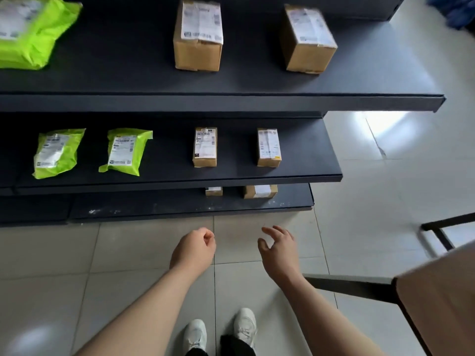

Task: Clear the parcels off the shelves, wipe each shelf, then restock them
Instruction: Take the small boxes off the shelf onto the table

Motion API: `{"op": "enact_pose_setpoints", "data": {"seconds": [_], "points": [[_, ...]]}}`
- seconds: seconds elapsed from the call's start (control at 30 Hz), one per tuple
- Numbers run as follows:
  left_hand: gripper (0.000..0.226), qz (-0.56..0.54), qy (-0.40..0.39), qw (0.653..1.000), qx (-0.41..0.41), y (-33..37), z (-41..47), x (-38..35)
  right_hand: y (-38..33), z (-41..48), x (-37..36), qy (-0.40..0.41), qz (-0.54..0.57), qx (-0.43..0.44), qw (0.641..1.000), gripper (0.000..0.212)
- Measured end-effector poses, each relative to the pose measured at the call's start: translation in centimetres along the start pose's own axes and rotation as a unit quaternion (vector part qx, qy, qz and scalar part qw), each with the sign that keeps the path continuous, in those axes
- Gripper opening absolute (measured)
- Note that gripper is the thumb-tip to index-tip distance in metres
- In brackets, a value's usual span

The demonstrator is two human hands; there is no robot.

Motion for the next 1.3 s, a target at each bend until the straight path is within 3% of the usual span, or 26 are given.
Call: {"op": "enact_pose_setpoints", "data": {"seconds": [0.2, 0.57, 0.77, 0.97, 1.13, 1.3], "points": [[0.017, -0.043, 0.014, 0.999, 0.018, -3.2, 7.0, -6.2, 4.3, 7.3, -5.8, -0.016, -0.024, 0.012, 1.0, 0.038], [0.024, -0.103, 0.041, 0.994, 0.0, -9.1, 23.1, -18.1, 11.2, 21.8, -18.1, 0.047, -0.04, 0.067, 0.996, 0.038], [0.03, -0.088, 0.104, 0.99, -0.036, -11.2, 31.6, -21.6, 13.3, 28.3, -22.3, 0.114, -0.018, 0.128, 0.985, 0.033], [0.018, -0.035, 0.208, 0.973, -0.092, -11.0, 37.7, -22.7, 13.5, 34.0, -24.3, 0.172, -0.007, 0.187, 0.967, 0.033], [0.051, 0.037, 0.263, 0.961, -0.082, -9.7, 42.2, -22.3, 13.4, 36.6, -25.1, 0.21, 0.005, 0.232, 0.95, 0.031], [0.062, 0.098, 0.219, 0.97, -0.038, -8.8, 46.1, -23.6, 13.9, 37.5, -24.7, 0.243, -0.021, 0.254, 0.936, 0.032]]}}
Point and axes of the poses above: each hand's wrist, its own z-axis towards the middle knuckle, its own x-axis out of the back of the hand, y = z × x, the point moved 10 cm from there along z, towards the middle knuckle, and after that the axes turned 4 degrees about z, right-handed, at the moved point
